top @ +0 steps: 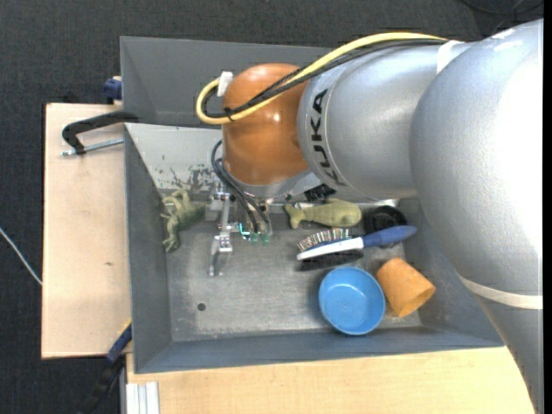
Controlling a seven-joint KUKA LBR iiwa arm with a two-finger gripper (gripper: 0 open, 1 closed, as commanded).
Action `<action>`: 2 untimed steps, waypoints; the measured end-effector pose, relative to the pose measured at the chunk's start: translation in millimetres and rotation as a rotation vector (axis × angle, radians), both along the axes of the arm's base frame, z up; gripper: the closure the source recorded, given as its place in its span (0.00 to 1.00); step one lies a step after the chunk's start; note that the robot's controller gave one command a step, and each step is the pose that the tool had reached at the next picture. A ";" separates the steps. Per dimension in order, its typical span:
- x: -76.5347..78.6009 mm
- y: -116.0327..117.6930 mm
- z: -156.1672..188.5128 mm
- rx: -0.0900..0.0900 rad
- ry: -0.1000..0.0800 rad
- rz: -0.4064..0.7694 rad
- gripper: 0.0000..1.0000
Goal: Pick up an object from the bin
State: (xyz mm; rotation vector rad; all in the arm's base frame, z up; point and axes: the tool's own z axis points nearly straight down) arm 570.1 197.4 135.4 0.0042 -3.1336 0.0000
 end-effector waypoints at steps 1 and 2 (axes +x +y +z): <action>23.4 22.6 -1.6 0.004 -0.014 -0.100 0.00; 28.4 6.0 -54.5 -0.002 -0.012 -0.098 0.00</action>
Offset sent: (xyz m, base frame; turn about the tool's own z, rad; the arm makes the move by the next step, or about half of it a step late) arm 0.0222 0.0206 -0.0027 0.1017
